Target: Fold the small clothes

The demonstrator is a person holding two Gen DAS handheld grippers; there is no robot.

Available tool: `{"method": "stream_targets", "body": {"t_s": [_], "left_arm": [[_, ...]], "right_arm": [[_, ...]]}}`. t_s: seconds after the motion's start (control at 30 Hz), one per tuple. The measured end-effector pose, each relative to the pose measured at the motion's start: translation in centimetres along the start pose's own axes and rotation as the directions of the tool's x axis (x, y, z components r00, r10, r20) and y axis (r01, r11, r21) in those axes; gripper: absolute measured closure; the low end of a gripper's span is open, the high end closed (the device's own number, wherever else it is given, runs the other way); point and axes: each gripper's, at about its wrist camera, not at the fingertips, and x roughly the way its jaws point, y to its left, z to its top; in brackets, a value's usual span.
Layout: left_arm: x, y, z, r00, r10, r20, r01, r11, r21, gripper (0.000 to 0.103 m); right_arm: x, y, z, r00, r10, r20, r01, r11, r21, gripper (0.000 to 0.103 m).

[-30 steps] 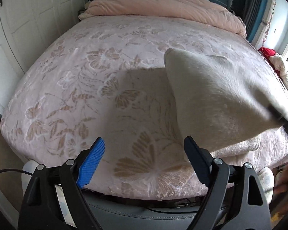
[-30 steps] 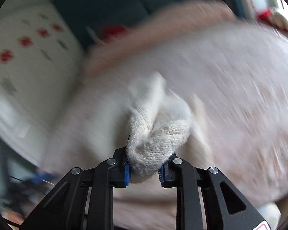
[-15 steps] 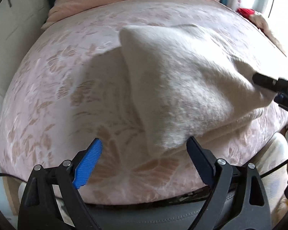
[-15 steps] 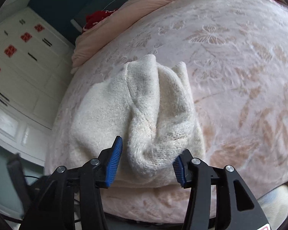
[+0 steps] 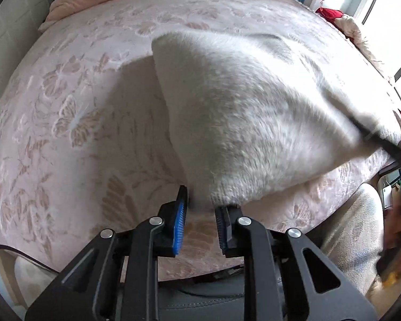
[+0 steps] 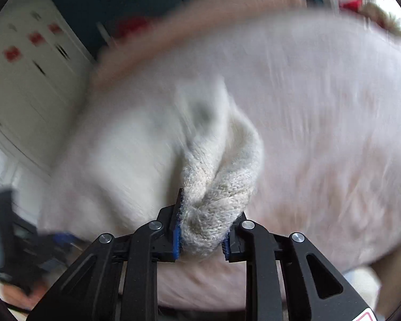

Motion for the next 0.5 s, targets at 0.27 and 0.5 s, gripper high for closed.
{"method": "stream_targets", "body": {"t_s": [0.27,0.5], "left_arm": [[0.3,-0.1,-0.4,0.999,0.036,-0.015,-0.036,0.999,-0.012,0.081],[0.2,0.5,-0.7,0.999,0.049,-0.014,-0.049,0.998,-0.026,0.080]], "right_arm": [[-4.1,1.1,-0.2,0.995,-0.052,0.089,0.056,0.998,-0.041,0.064],[-9.5,3.1,0.5,0.957,-0.096,0.275,0.122,0.990,-0.077,0.063]]}}
